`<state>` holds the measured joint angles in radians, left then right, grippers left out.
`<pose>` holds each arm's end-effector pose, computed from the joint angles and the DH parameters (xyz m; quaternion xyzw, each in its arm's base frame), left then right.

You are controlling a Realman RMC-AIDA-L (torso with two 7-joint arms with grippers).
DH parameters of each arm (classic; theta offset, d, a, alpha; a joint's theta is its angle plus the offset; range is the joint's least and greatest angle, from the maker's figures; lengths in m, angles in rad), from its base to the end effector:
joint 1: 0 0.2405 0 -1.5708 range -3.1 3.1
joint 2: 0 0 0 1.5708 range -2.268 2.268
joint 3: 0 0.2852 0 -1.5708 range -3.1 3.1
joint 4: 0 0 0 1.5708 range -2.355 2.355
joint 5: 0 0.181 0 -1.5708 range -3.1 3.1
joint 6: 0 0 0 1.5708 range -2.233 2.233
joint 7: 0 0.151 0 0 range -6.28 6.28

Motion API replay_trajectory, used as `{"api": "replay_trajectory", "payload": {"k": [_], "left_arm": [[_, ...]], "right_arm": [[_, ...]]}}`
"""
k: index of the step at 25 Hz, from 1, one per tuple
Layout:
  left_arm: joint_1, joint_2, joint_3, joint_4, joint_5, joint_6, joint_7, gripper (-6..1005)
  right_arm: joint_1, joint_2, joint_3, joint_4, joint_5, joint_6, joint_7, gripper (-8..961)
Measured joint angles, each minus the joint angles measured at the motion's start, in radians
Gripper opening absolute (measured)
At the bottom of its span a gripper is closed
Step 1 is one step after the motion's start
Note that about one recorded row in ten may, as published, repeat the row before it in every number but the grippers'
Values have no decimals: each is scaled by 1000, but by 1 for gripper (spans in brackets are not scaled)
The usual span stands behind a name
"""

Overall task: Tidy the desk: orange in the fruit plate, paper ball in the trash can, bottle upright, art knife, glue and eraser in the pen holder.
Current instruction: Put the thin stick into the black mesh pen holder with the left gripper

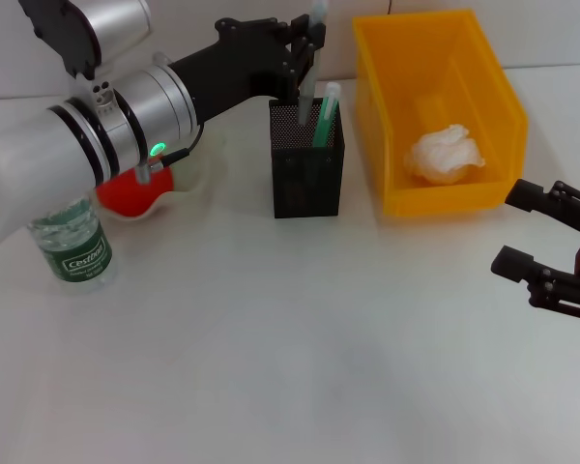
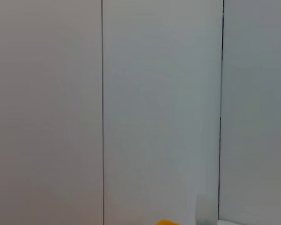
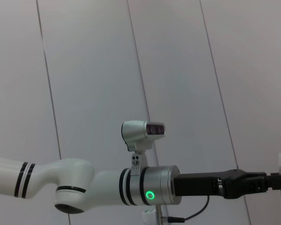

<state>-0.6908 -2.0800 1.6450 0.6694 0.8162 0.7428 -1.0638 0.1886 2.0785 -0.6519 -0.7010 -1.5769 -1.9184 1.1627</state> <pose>-0.1359 0.4108 -0.0692 -0.8920 -0.1270 -0.3266 0.2855 0.2900 0.2215 0.0358 -0.8620 0.1473 0.4375 0.2096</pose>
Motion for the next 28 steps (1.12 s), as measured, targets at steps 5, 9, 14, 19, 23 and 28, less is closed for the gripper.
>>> {"api": "replay_trajectory", "payload": {"k": [5, 9, 14, 19, 23, 28], "left_arm": [[-3, 0, 11, -9, -5, -21, 1, 169], [-4, 0, 27, -20, -40, -26, 26, 171], [-6, 0, 44, -33, -82, -27, 54, 173], [-6, 0, 45, -33, -84, -28, 55, 176], [-8, 0, 45, -33, -84, -34, 55, 177], [-14, 0, 48, -36, -84, -39, 55, 180]], "right_arm": [[2, 0, 0, 0, 0, -1, 1, 832], [3, 0, 0, 0, 0, -1, 1, 832], [5, 0, 0, 0, 0, -2, 2, 832], [8, 0, 0, 0, -1, -2, 9, 832], [8, 0, 0, 0, -1, -2, 9, 832], [10, 0, 0, 0, -2, -2, 9, 832]]}}
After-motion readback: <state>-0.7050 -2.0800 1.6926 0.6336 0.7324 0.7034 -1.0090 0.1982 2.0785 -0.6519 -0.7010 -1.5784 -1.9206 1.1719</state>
